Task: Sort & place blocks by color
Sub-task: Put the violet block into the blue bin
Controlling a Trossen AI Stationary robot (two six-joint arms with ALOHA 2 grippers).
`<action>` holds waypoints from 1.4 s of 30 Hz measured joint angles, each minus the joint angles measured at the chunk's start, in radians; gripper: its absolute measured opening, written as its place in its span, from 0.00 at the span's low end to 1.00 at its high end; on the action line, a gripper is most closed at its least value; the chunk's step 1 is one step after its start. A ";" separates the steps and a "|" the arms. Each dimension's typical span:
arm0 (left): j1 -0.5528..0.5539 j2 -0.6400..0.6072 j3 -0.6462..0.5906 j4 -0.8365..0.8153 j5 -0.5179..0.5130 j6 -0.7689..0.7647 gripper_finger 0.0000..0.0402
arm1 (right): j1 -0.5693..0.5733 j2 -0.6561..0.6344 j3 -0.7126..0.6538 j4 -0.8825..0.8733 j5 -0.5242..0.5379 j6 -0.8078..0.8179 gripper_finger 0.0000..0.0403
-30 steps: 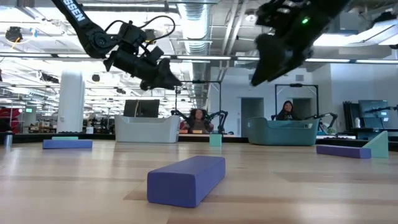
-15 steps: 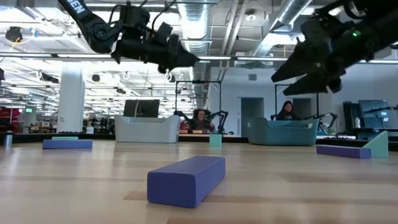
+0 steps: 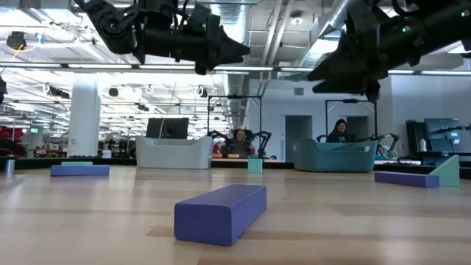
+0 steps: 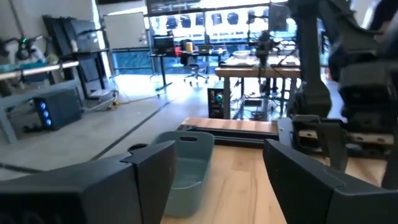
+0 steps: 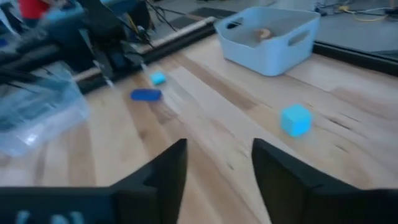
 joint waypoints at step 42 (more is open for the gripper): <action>-0.257 0.000 -0.269 -0.091 -0.539 -0.101 0.57 | -0.231 0.193 0.001 0.316 -0.289 -0.195 0.05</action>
